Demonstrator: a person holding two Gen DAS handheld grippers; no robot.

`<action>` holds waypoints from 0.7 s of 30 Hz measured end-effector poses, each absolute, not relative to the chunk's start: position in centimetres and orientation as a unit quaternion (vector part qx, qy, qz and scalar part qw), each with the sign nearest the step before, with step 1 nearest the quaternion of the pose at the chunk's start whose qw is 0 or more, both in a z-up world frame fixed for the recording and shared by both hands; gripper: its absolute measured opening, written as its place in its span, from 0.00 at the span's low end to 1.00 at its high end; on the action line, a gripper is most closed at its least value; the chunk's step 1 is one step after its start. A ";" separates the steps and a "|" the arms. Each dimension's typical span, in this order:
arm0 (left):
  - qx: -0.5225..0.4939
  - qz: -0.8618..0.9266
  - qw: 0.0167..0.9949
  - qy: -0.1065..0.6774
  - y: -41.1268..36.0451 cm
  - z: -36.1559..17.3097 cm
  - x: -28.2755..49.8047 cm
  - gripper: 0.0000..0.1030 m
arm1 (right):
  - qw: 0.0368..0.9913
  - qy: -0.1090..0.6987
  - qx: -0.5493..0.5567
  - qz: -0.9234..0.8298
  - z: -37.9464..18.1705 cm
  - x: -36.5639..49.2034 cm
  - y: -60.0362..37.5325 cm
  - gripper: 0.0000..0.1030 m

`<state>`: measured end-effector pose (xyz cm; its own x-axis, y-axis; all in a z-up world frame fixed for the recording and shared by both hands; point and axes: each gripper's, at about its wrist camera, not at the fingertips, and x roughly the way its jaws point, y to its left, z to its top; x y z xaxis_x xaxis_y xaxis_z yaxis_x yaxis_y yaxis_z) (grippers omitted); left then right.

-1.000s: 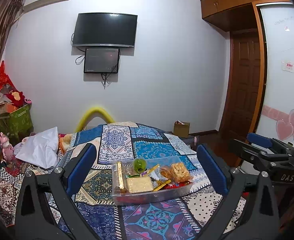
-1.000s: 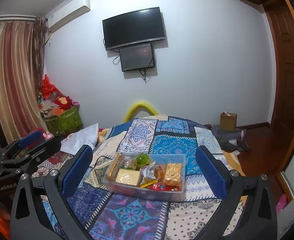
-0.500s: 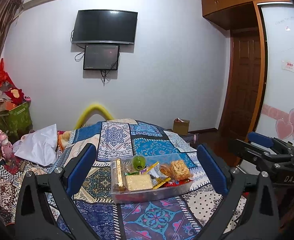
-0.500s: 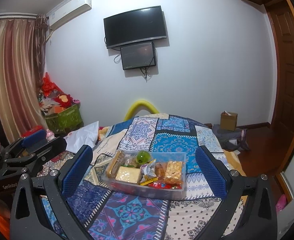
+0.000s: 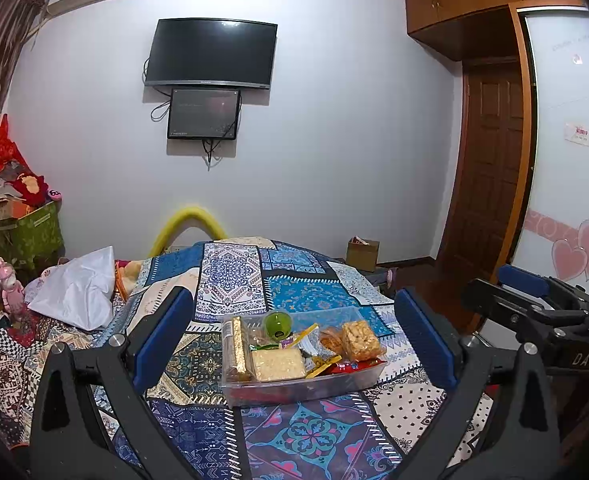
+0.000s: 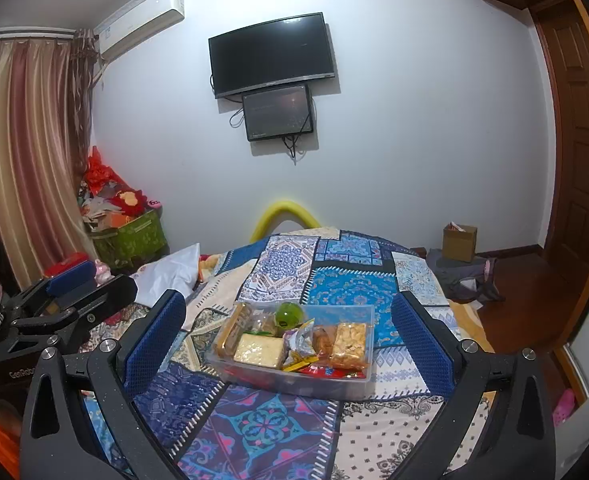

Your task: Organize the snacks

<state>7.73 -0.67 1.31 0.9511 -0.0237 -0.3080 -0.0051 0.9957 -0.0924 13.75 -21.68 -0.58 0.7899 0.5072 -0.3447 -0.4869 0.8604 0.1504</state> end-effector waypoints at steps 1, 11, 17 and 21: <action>-0.046 -0.004 0.987 0.157 -0.7 1.3 7.8 0.99 | 0.946 0.190 0.026 0.262 -0.6 13.8 -21.7 1.00; -0.043 -0.008 0.986 0.158 -0.7 1.3 7.9 0.99 | 0.946 0.191 0.027 0.262 -0.6 13.7 -21.6 1.00; -0.043 -0.010 0.986 0.159 -0.8 1.3 7.9 0.99 | 0.946 0.191 0.027 0.262 -0.6 13.6 -21.6 1.00; -0.043 -0.011 0.986 0.158 -0.7 1.3 7.9 0.99 | 0.946 0.190 0.027 0.262 -0.6 13.6 -21.5 1.00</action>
